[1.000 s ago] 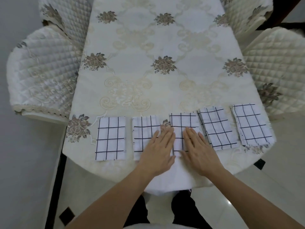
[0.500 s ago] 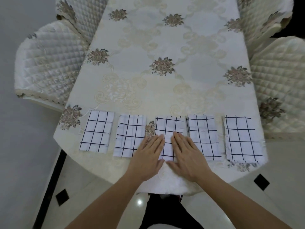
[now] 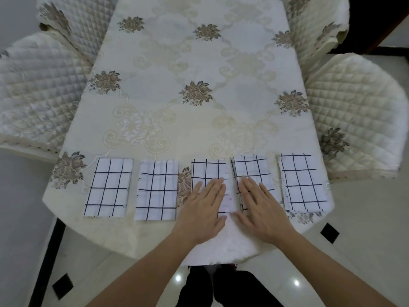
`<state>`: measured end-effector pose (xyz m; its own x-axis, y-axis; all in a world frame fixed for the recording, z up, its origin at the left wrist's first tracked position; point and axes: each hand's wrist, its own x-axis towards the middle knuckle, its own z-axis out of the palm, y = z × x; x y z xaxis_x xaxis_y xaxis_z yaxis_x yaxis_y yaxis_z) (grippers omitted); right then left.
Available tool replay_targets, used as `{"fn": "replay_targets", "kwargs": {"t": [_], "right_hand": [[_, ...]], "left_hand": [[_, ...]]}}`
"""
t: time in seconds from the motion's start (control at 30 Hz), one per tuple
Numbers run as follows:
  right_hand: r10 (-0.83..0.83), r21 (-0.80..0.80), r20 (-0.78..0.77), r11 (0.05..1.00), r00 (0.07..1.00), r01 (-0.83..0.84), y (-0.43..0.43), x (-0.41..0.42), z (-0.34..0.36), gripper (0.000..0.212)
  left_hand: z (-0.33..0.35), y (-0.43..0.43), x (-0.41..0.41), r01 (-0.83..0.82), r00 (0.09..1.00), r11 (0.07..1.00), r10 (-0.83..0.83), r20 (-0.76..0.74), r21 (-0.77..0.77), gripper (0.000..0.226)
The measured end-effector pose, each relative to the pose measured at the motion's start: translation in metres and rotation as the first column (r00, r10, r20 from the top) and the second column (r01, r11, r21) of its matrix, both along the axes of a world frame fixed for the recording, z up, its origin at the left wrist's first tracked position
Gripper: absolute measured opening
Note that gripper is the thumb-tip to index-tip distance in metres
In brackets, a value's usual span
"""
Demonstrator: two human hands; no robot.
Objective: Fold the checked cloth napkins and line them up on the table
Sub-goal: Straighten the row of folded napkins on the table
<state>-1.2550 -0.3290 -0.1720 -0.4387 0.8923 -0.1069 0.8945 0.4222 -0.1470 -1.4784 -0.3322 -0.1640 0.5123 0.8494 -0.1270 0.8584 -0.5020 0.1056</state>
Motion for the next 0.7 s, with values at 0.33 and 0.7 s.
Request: {"fn": "replay_targets", "kwargs": {"t": [0.33,0.7], "right_hand": [[-0.012,-0.016,0.116,1.000,0.993,0.014,0.015,0.065,-0.001,0.081],[0.044,-0.036,0.142,0.999,0.989,-0.039,-0.001,0.082,-0.012,0.083]], "left_hand": [[-0.008,0.012,0.084,0.025,0.992,0.996,-0.036,-0.124,-0.088,0.077],[-0.013,-0.004,0.101,-0.045,0.995,0.997,0.040,-0.088,-0.057,0.070]]}}
